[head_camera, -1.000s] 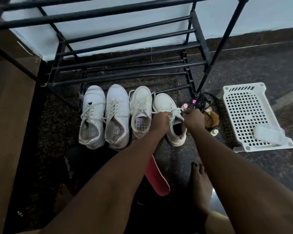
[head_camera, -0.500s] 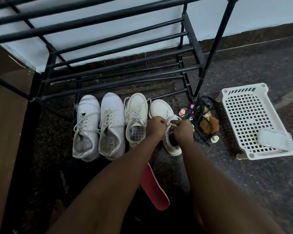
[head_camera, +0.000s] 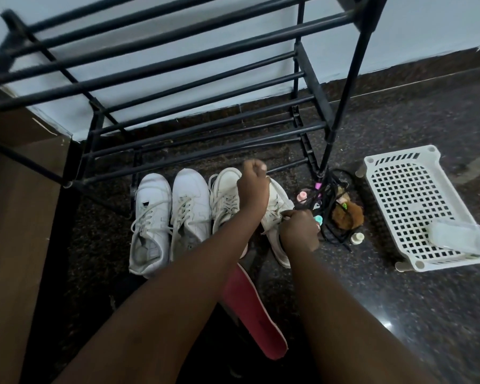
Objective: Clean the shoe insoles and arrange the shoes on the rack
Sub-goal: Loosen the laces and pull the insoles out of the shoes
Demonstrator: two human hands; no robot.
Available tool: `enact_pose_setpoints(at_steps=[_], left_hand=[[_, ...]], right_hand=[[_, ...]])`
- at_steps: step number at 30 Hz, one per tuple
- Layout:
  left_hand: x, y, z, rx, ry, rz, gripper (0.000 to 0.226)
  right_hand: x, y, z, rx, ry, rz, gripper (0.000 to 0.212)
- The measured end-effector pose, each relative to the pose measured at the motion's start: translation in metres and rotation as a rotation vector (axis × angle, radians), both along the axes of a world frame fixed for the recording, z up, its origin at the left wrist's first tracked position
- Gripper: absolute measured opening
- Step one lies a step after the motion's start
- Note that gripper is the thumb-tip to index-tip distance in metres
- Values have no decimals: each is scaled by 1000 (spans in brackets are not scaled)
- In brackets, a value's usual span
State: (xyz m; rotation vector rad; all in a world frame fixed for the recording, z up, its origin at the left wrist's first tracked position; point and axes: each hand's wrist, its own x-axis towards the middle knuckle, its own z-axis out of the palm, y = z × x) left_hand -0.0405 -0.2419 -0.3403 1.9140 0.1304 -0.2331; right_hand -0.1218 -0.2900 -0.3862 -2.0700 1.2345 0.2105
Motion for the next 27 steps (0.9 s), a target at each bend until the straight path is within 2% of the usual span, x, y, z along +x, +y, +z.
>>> enact_pose_setpoints(at_steps=[3, 6, 11, 14, 16, 19, 23, 25, 27], left_hand=[[11, -7, 26, -119, -112, -14, 14], [29, -9, 49, -246, -234, 7, 17], [20, 1, 57, -40, -697, -201, 20], [19, 9, 52, 110, -842, -403, 28], [19, 15, 47, 186, -798, -525, 33], [12, 23, 24, 319, -553, -701, 39], [4, 38, -13, 600, -280, -811, 64], [-3, 45, -27, 709, -272, -795, 60], [-12, 49, -34, 771, -288, -757, 45]], right_hand=[[-1, 3, 3, 3, 20, -14, 32], [-1, 3, -1, 15, 9, -27, 30], [-2, 5, -1, 84, -14, -43, 29], [1, 7, 1, 137, -33, -74, 32], [2, 7, 3, 167, -29, -102, 30], [1, 5, 3, 216, -48, -114, 24], [1, 4, -1, 290, -130, -71, 20], [0, 3, -2, 318, -157, -50, 20], [1, 5, -2, 313, -160, -20, 18]])
